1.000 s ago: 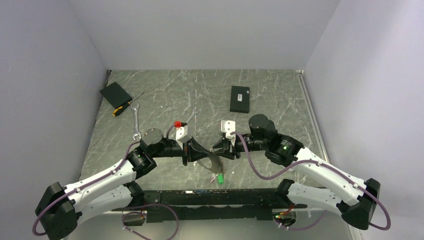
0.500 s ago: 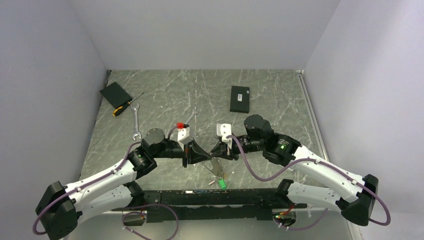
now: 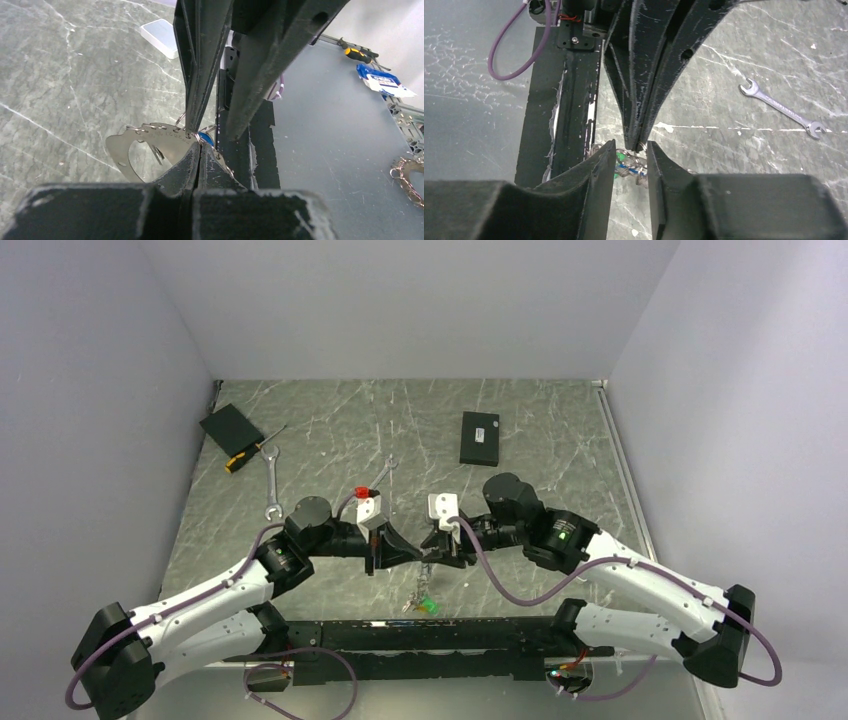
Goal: Put the keys on the keyring
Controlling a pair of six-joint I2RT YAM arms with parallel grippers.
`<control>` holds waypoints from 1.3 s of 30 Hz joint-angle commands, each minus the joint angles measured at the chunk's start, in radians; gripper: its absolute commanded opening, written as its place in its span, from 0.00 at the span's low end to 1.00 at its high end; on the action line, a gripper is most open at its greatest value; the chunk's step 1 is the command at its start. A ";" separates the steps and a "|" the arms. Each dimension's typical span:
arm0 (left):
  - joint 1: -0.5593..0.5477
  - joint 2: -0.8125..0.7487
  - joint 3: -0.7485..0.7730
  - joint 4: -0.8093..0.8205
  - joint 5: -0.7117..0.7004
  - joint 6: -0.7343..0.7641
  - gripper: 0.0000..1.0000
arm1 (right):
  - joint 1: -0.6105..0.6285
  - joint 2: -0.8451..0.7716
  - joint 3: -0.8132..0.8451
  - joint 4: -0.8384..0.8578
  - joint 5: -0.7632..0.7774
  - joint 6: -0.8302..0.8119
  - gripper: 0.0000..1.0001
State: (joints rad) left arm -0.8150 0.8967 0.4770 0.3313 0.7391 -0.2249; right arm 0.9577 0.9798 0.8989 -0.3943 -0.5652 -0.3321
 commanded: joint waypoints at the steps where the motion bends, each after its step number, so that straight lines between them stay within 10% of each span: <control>1: 0.001 -0.009 0.037 0.109 -0.010 0.025 0.00 | 0.009 -0.035 0.023 0.010 0.030 0.040 0.38; 39: 0.000 0.060 0.153 -0.025 0.043 0.157 0.00 | 0.008 -0.149 0.025 -0.020 0.098 0.048 0.38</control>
State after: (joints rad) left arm -0.8139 0.9627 0.5785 0.2558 0.7471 -0.0891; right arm 0.9638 0.8364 0.8803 -0.4332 -0.4549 -0.2668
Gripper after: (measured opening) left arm 0.007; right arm 0.382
